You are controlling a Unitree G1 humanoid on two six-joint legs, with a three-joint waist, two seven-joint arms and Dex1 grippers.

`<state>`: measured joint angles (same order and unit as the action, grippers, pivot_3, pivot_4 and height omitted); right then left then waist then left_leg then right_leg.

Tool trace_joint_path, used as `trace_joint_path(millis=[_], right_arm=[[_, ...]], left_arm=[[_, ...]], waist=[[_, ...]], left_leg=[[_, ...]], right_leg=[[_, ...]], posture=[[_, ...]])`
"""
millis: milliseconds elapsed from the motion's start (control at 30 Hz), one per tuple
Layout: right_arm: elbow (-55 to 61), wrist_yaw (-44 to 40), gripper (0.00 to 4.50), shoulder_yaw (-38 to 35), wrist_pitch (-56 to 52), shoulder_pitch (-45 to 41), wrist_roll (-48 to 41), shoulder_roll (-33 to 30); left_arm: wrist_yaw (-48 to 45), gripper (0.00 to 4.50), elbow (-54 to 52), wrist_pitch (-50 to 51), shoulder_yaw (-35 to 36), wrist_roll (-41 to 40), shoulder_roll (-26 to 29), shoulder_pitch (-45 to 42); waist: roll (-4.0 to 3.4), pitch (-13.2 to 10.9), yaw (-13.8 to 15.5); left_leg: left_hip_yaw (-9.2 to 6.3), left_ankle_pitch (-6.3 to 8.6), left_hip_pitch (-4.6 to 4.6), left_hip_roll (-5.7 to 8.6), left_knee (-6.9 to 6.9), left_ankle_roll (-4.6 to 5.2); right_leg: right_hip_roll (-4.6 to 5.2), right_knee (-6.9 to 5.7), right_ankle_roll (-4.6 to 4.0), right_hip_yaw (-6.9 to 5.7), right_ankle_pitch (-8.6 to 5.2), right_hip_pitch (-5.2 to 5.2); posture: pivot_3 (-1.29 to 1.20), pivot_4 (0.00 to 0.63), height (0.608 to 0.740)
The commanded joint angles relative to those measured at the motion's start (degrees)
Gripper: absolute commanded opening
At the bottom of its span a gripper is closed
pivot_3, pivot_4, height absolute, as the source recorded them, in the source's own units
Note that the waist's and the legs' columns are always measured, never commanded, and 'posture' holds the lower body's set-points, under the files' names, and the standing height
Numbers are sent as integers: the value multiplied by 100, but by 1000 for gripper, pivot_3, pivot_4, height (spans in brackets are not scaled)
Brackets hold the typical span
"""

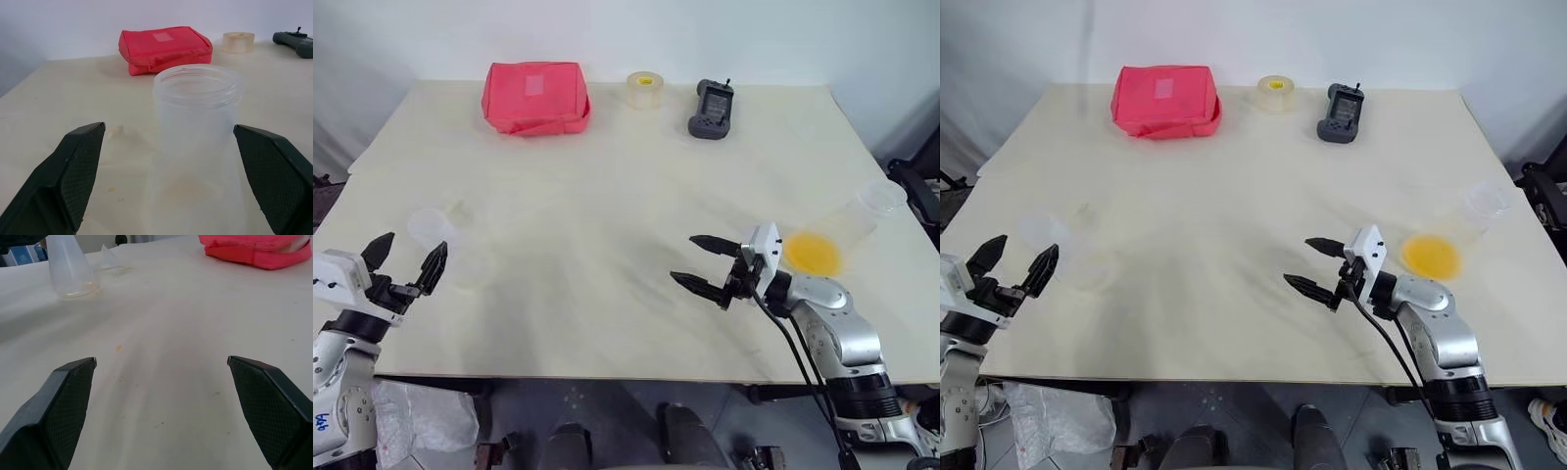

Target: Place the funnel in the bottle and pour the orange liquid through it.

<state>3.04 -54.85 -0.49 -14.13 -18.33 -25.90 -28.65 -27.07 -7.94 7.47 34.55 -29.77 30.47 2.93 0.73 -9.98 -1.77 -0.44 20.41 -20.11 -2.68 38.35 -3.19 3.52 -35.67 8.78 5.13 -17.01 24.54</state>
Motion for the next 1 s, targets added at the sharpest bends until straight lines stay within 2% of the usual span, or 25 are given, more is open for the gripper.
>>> trace_joint_path(millis=[33, 467, 600, 733, 867, 1000], right_arm=[[199, 36, 4500, -104, 51, -2, -76, 26], [274, 211, 4500, -127, 67, -32, -70, 68], [331, 260, 4500, -144, 77, 28, -69, 41], [399, 354, 4500, -196, 80, 81, -56, 25], [516, 421, 4500, -282, 97, 173, -91, -7], [688, 348, 4500, -379, 4, 267, -246, -59]], left_arm=[[-82, 4469, 82, -96, -26, 14, 57, -114], [-316, 4469, 737, -256, -417, 217, 79, -842], [-467, 3592, 791, -222, -402, 66, 76, -914], [-844, 2338, 728, -118, -322, -220, 184, -885], [-1288, 2284, 731, 47, -554, -306, 419, -1173], [-1272, 2284, 719, 364, -1035, -236, 402, -1737]], waist=[[0, 0, 0], [0, 0, -7], [0, 0, -4], [0, 0, 1], [0, 0, 2], [0, -1, 32]], left_leg=[[0, 0, 0, 0, 0, 0], [-1, -2, 0, 0, 1, -3], [-1, -2, 0, 0, 0, -3], [-1, -2, -1, 0, 1, -3], [-2, -2, -2, 0, 0, -3], [-3, -1, -4, 2, 11, -2]], right_leg=[[0, 0, 0, 0, 0, 0], [0, -8, 1, -2, 0, 0], [0, -10, 1, -2, 0, 1], [1, -15, 1, -3, 1, 0], [0, -15, 1, -4, 1, 1], [1, -5, 2, -4, 1, -2]], posture=[[0, 150, 740], [0, 150, 740], [0, 150, 740], [0, 150, 740], [0, 150, 740], [0, 150, 740]])
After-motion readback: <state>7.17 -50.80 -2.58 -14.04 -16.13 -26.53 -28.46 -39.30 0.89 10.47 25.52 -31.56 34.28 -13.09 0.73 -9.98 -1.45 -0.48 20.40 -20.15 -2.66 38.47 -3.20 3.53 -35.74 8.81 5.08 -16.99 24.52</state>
